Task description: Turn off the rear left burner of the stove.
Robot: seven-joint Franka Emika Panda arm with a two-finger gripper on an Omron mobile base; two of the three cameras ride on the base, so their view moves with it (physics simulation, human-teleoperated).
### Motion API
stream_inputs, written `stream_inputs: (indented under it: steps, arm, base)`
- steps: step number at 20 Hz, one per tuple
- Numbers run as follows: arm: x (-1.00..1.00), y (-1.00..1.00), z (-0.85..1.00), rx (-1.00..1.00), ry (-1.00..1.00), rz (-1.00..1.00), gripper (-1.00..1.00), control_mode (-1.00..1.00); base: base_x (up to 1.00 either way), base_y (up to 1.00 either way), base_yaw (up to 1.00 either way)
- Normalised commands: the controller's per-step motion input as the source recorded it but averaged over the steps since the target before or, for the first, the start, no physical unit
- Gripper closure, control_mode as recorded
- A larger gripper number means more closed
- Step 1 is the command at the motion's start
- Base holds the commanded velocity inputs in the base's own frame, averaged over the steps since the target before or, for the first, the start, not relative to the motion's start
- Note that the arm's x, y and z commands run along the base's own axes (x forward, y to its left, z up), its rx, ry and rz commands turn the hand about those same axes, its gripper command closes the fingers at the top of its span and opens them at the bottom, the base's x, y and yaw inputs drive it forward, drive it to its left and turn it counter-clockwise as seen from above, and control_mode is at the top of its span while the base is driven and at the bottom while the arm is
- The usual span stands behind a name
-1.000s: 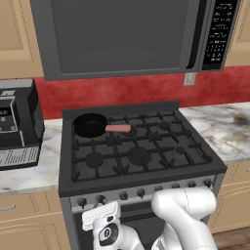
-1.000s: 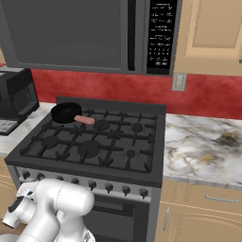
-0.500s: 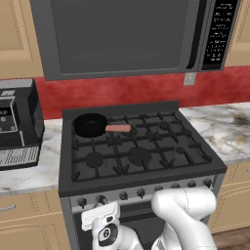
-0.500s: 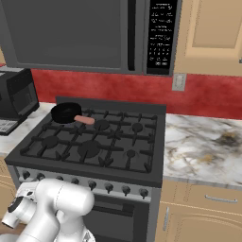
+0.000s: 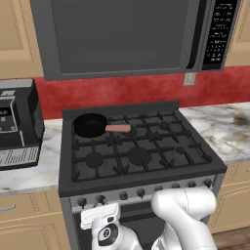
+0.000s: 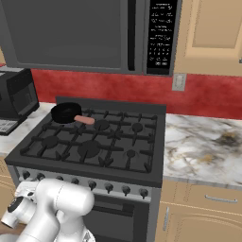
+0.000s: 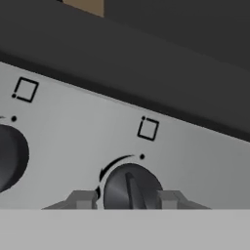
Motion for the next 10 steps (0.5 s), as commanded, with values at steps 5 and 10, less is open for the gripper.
stream_inputs:
  steps: [5, 10]
  arm:
    - [0.01, 0.0, 0.08, 0.17, -0.01, -0.01, 1.0, -1.0]
    - [0.1, 0.0, 0.12, 0.19, -0.01, -0.01, 1.0, -1.0]
  base:
    - [0.0, 0.0, 0.0]
    - [0.0, 0.0, 0.0]
